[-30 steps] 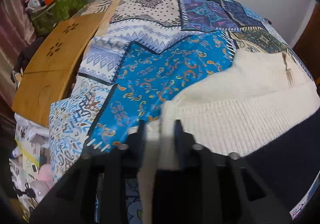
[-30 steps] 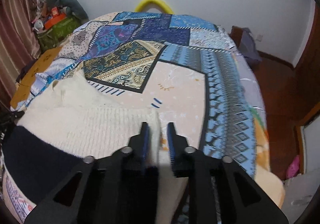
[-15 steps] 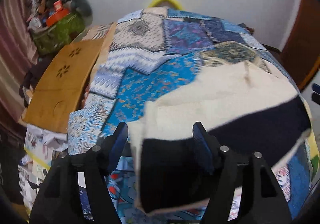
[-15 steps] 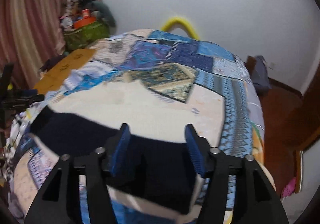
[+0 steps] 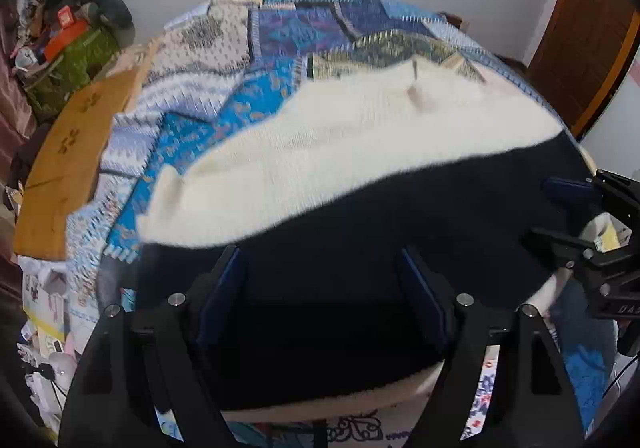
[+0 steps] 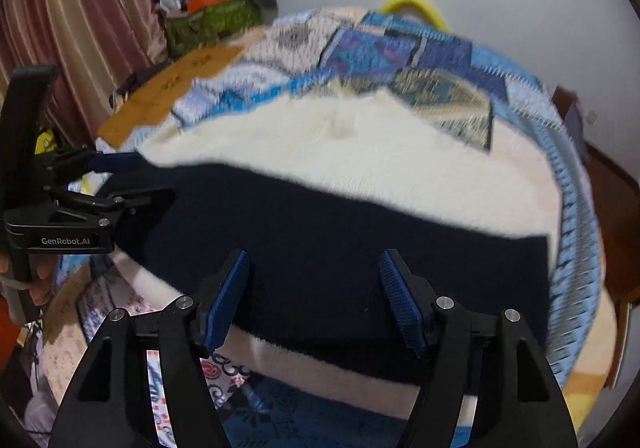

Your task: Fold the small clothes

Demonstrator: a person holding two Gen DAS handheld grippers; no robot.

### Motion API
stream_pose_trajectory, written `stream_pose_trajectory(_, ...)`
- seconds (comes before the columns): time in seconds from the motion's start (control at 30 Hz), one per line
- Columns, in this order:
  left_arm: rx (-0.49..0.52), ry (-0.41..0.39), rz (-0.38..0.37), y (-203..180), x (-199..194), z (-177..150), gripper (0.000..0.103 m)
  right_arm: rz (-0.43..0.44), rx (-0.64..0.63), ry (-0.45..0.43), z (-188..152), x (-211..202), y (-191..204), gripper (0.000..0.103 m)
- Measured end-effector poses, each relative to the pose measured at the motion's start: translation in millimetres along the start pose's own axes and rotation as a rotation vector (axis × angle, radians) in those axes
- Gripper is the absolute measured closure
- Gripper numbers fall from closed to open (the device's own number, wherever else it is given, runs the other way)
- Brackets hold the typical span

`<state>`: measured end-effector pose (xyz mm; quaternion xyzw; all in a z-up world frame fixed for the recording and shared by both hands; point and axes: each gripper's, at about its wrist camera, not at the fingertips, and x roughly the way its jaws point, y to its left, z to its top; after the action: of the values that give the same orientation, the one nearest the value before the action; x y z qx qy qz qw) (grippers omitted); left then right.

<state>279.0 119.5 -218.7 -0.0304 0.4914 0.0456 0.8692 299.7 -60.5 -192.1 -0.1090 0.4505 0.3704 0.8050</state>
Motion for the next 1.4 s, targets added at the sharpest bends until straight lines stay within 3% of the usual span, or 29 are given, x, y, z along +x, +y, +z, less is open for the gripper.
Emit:
stream_pose_trajectory(0.13,-0.017,-0.011,0.005,9.9,0.5,-4.4,0.017,0.003,0.008,-0.002,-11.6,4.2,-9.5,0.03)
stream_pose_trajectory(0.27,0.001,-0.029,0.101,20.5,-0.7,-8.5,0.017,-0.025,0.042,-0.002,-16.4,-2.7,-27.2,0.03)
stream_pose_trajectory(0.37,-0.026,-0.018,0.105,37.3,0.5,-13.5,0.017,-0.061,0.055,0.001,-22.2,-7.2,-42.1,0.03)
stream_pose_trajectory(0.5,-0.058,0.002,0.182,60.9,3.9,-24.5,0.017,-0.109,0.082,-0.008,-32.0,-16.5,-59.9,0.03)
stream_pose_trajectory(0.8,-0.175,0.036,0.186,108.8,3.6,-51.1,0.017,-0.13,0.152,-0.052,-51.4,-37.2,-77.6,0.031)
stream_pose_trajectory(0.93,-0.196,0.03,0.199,115.0,-3.4,-57.4,0.017,-0.189,0.16,-0.052,-60.6,-39.8,-76.9,0.03)
stream_pose_trajectory(1.13,-0.171,-0.017,0.261,109.6,-22.9,-64.2,0.018,-0.16,0.265,-0.039,-70.6,-54.1,-94.8,0.03)
stream_pose_trajectory(1.4,-0.242,-0.107,0.153,95.5,-70.6,-66.5,0.018,-0.146,0.235,-0.158,-56.8,-97.4,-77.6,0.03)
